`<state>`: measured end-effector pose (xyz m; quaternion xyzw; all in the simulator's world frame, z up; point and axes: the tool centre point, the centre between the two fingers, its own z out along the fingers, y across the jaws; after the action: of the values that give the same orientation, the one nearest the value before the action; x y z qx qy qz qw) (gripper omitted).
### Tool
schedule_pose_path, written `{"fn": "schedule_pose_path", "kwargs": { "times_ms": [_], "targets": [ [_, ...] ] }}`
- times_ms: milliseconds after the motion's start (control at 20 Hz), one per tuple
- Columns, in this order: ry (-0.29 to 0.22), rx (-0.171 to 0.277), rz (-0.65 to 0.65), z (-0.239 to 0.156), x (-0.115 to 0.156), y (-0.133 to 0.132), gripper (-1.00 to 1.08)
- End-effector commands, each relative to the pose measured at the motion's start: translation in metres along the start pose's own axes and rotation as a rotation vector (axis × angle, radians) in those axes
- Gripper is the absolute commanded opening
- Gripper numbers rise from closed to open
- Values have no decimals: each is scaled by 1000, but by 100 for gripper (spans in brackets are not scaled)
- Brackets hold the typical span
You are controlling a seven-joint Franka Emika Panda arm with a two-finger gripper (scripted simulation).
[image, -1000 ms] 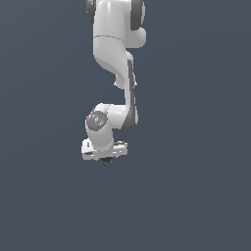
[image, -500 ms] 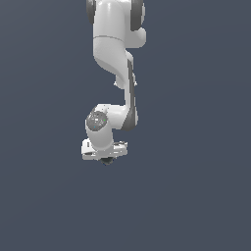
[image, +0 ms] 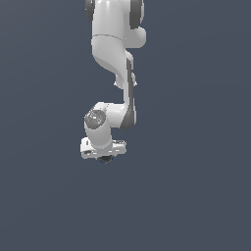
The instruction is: Pick up the object and move it to a goal position.
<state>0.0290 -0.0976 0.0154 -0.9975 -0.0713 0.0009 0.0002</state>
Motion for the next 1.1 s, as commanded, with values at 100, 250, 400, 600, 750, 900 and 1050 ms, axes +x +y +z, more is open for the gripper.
{"fn": "schedule_pose_path", "kwargs": {
  "times_ms": [100, 250, 400, 600, 750, 900, 1050],
  "targets": [
    [1, -1, 1, -4, -14, 9, -100],
    [1, -1, 1, -8, -28, 18, -100],
    [1, -1, 1, -13, -45, 29, -100],
    [2, -1, 0, -19, -65, 42, -100],
    [2, -1, 0, -22, -76, 50, -100],
    [2, -1, 0, -24, -83, 55, -100],
    [2, -1, 0, -25, -86, 57, -100]
  ]
}}
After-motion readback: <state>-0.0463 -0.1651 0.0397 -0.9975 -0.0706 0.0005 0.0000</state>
